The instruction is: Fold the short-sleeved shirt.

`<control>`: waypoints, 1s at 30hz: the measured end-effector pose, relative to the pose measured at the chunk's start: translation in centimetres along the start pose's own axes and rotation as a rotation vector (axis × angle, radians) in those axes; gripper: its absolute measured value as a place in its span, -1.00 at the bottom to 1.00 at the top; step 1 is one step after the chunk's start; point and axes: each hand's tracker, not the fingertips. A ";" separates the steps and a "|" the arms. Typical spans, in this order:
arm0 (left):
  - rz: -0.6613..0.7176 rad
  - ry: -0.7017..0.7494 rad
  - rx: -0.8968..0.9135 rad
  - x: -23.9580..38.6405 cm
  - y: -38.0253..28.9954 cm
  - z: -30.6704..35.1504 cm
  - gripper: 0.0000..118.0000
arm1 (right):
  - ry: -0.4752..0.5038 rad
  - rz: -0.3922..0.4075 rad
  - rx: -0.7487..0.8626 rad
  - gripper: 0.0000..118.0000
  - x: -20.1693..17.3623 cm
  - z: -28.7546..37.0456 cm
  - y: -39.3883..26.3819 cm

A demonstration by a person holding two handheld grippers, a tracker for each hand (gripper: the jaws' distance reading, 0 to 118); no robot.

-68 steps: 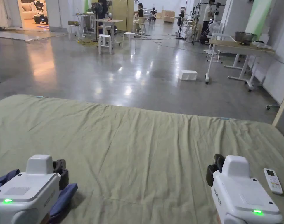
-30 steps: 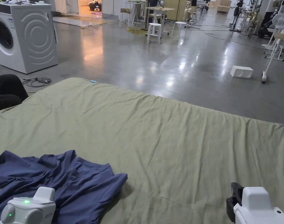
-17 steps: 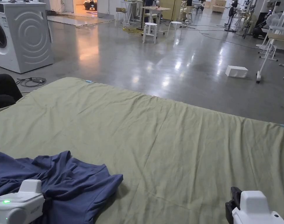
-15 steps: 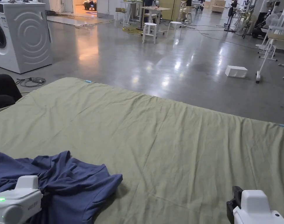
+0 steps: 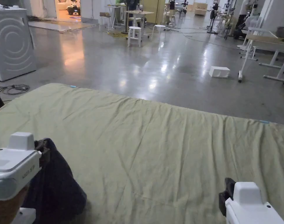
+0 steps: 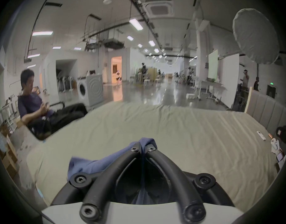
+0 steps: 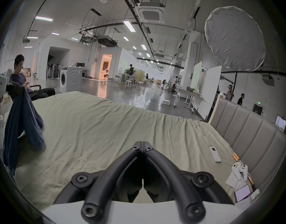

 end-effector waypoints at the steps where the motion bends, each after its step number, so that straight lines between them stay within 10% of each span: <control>1: -0.017 -0.006 0.024 0.9 1.2 0.2 -0.95 | -0.006 -0.005 0.007 -1.00 0.3 0.3 0.1; 17: -0.083 -0.459 0.202 21.8 10.2 3.5 -0.95 | -0.169 -0.073 0.068 -1.00 9.0 5.5 -0.3; 30: -0.131 -0.764 -0.123 39.8 -2.1 1.8 -0.95 | -0.288 -0.149 -0.006 -1.00 15.1 9.3 -4.5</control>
